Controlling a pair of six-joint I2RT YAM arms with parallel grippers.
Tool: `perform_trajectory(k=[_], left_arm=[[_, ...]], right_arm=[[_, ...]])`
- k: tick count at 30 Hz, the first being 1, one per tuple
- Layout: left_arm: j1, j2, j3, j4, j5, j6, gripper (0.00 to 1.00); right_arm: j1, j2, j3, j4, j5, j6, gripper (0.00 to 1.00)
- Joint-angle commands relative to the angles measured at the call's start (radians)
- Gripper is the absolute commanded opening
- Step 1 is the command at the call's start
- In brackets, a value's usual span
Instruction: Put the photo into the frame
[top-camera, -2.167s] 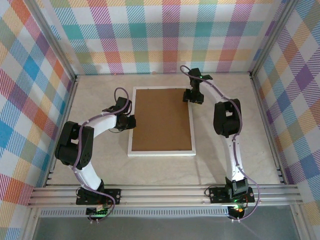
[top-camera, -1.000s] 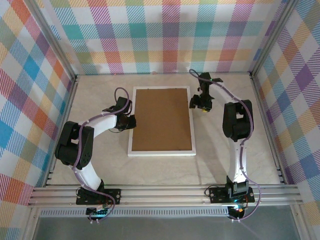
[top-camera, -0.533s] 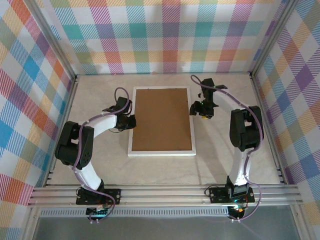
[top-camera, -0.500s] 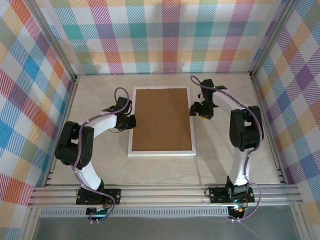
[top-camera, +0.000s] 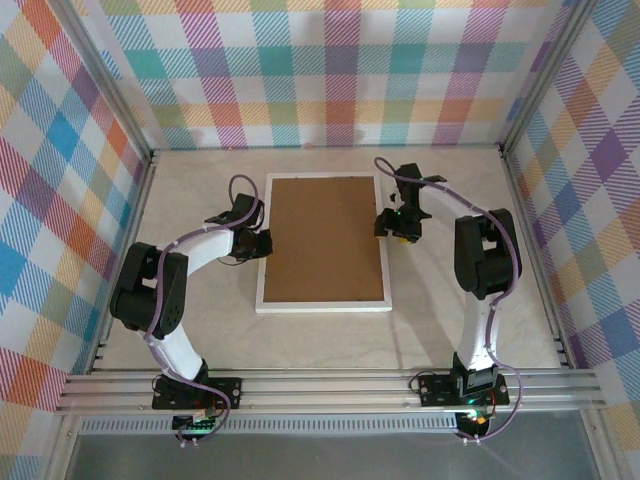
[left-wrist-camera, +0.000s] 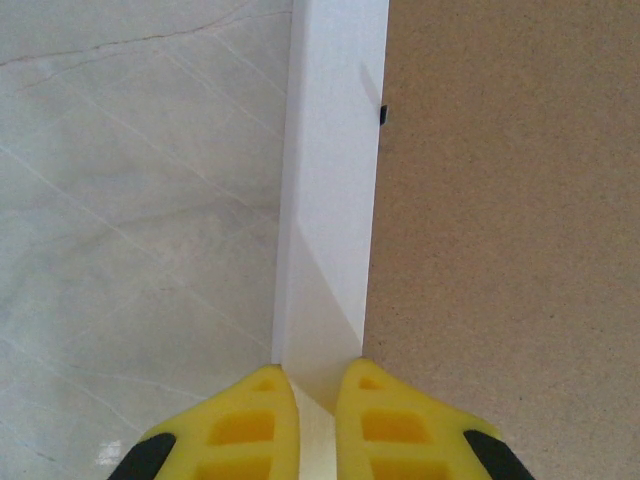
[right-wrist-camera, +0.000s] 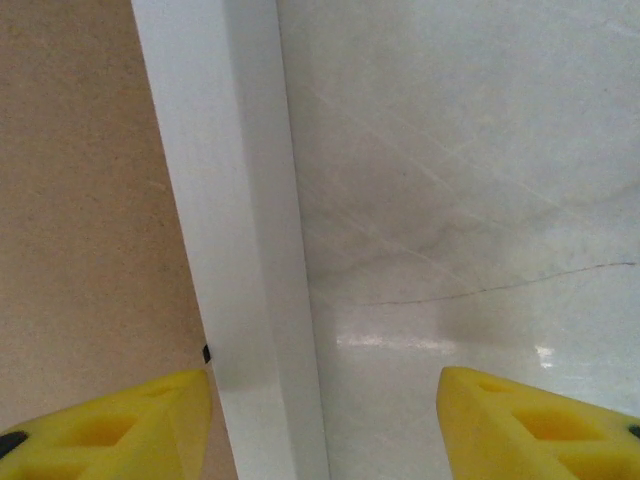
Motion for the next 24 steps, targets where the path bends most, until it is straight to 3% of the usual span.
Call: perform_trajectory(k=[1,13,24], left_arm=[[-0.027,0.011,0.003,-0.066,0.044,-0.003,0.0],[-0.028,0.011,0.001,-0.067,0.043,-0.003,0.0],[-0.027,0.009,-0.003,-0.063,0.045,-0.003,0.0]], right_arm=[[0.005,0.015,-0.004,-0.001,0.014,0.018,0.62],[0.005,-0.006,0.038,-0.031,0.082,0.005,0.62],[0.017,0.057,0.009,0.013,0.008,0.028,0.62]])
